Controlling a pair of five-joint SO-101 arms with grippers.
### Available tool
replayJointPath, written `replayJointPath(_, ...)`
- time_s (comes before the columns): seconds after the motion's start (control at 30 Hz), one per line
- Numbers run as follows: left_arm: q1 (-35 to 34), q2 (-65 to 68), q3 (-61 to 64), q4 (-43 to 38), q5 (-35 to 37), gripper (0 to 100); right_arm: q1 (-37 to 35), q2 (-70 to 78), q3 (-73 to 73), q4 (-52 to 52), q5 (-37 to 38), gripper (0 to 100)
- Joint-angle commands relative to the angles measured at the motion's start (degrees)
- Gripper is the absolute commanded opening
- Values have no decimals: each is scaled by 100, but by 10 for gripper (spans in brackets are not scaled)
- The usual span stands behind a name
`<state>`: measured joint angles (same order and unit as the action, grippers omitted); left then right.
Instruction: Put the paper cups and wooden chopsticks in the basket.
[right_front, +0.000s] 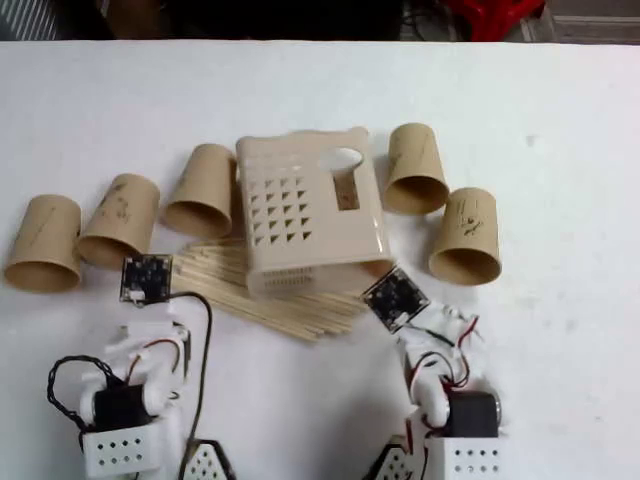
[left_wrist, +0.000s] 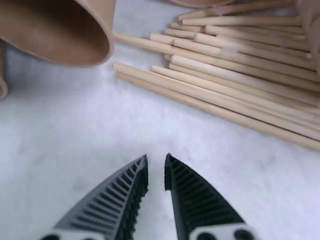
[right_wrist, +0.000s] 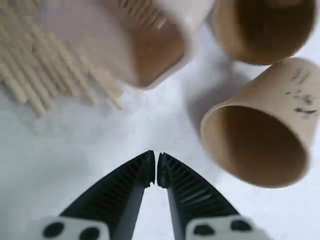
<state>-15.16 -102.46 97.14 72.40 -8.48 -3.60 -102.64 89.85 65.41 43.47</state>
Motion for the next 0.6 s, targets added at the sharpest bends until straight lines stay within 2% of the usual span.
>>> replayJointPath(0.0, 57, -40, 0, 26, -62, 79, 48, -48, -905, -215, -343, 35)
replayJointPath(0.17, 13, -40, 0, 18, -202, 79, -84, 189, -1908, -365, -1064, 35)
replayJointPath(0.23, 13, -40, 0, 18, -809, 79, -259, 778, -2365, -497, -1336, 35)
replayJointPath(0.4, 13, -31, -9, 88, -3279, 80, -857, 3618, -4167, -567, -2084, 35)
replayJointPath(0.5, 13, -22, 0, 290, -3982, 80, -1165, 5543, -5749, -224, -2462, 39)
replayJointPath(0.57, -57, -22, 0, 299, -4018, 80, -1341, 6686, -6910, 198, -2567, 82)
